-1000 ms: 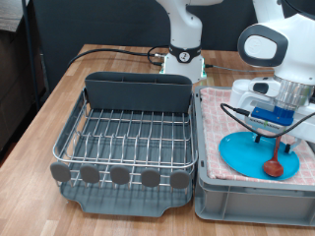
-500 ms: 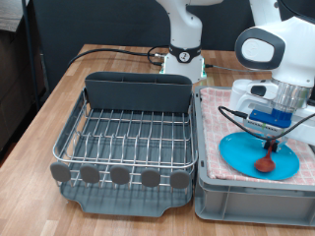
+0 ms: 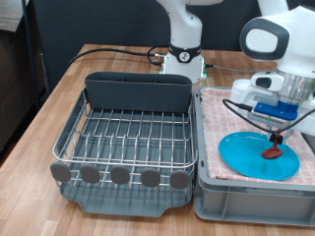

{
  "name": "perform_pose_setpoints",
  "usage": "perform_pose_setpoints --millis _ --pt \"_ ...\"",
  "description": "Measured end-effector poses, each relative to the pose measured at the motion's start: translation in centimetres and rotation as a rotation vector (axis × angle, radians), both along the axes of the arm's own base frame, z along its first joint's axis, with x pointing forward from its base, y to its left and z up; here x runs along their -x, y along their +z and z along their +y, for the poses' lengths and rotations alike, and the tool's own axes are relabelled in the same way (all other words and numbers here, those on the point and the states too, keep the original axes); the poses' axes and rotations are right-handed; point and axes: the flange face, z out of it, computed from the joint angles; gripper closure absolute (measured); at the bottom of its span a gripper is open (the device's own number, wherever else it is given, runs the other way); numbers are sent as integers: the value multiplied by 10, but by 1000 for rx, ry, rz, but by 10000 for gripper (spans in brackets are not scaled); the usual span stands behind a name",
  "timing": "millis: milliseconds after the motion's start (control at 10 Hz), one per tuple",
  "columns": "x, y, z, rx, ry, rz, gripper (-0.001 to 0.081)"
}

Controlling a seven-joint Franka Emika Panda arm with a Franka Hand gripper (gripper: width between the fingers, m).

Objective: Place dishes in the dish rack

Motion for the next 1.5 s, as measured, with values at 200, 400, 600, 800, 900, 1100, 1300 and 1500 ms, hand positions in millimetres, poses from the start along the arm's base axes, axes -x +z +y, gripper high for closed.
perform_pose_setpoints --millis 200,400,600,800,900,1100,1300,1500 --pt "0 31 -4 -42 -42 12 726" --pt "7 53 -16 -68 -121 19 731" --pt "20 71 -27 -70 -254 57 731" --pt "29 76 -30 -72 -288 67 731" --pt "29 74 -33 -75 -318 68 731" --pt "40 72 -52 -78 -457 64 731" --pt "57 77 -68 -107 -594 72 731" --pt "75 82 -84 -147 -706 115 731"
